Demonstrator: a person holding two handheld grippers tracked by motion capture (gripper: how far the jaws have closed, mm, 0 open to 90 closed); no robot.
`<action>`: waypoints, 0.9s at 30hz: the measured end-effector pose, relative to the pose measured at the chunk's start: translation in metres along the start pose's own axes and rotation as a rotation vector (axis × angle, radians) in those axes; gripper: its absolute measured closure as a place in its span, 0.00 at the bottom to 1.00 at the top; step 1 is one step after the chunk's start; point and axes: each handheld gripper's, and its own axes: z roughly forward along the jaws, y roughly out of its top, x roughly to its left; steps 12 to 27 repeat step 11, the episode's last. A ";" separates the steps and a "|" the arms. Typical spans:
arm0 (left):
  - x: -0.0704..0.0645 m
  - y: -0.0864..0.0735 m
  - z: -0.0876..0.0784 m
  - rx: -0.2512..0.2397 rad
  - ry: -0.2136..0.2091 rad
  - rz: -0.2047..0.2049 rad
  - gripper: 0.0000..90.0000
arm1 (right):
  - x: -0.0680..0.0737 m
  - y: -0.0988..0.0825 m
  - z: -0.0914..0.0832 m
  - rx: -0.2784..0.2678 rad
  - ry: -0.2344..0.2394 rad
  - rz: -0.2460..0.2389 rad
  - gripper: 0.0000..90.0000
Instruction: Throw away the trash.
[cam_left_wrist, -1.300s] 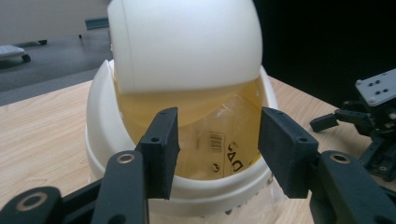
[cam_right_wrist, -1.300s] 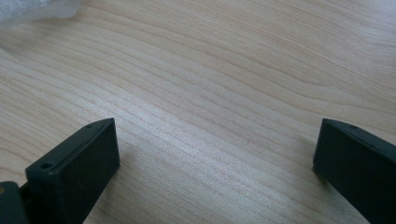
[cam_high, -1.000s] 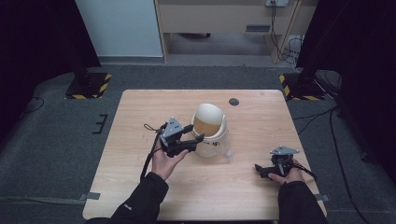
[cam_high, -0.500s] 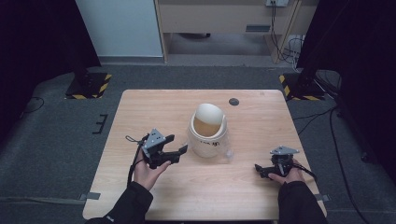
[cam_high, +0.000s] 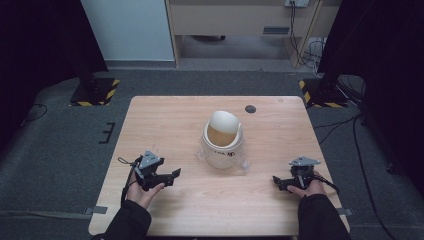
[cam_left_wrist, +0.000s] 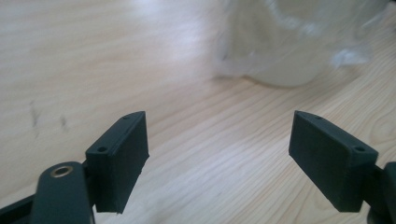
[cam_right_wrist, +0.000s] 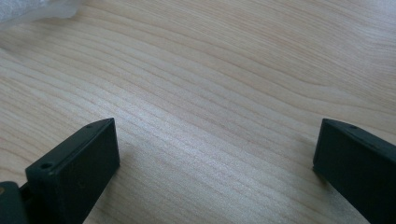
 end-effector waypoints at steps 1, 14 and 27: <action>0.003 -0.002 0.000 0.014 0.008 -0.004 0.21 | 0.000 0.000 0.000 0.001 0.000 -0.001 0.01; 0.034 -0.025 0.006 0.181 0.108 -0.038 0.17 | 0.000 0.000 0.000 0.000 0.000 -0.002 0.01; 0.034 -0.025 0.006 0.181 0.108 -0.038 0.17 | 0.000 0.000 0.000 0.000 0.000 -0.002 0.01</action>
